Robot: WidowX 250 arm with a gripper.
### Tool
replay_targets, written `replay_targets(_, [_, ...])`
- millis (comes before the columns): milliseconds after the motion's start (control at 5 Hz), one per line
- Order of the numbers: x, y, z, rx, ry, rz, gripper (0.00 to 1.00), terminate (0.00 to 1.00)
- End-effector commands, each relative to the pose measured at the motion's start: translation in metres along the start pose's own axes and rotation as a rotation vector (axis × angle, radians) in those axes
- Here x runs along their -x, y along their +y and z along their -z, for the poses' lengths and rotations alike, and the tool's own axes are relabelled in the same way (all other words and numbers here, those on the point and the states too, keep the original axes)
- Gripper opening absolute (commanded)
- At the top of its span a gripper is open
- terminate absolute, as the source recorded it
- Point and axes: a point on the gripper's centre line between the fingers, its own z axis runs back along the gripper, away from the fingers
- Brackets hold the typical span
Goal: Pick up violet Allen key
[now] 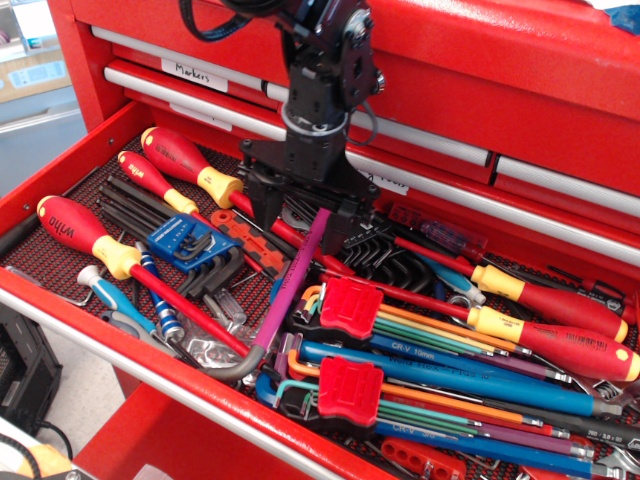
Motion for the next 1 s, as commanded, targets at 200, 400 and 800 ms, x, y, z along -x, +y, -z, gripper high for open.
replay_targets(200, [-0.002, 0.001, 0.032, 0.078, -0.066, -0.007, 1.0, 0.0])
replay_targets(400, [-0.001, 0.001, 0.028, 0.08, -0.031, -0.007, 0.0, 0.0])
replay_targets(800, [0.012, 0.007, -0.015, 0.061, 0.127, 0.032, 0.0, 0.0])
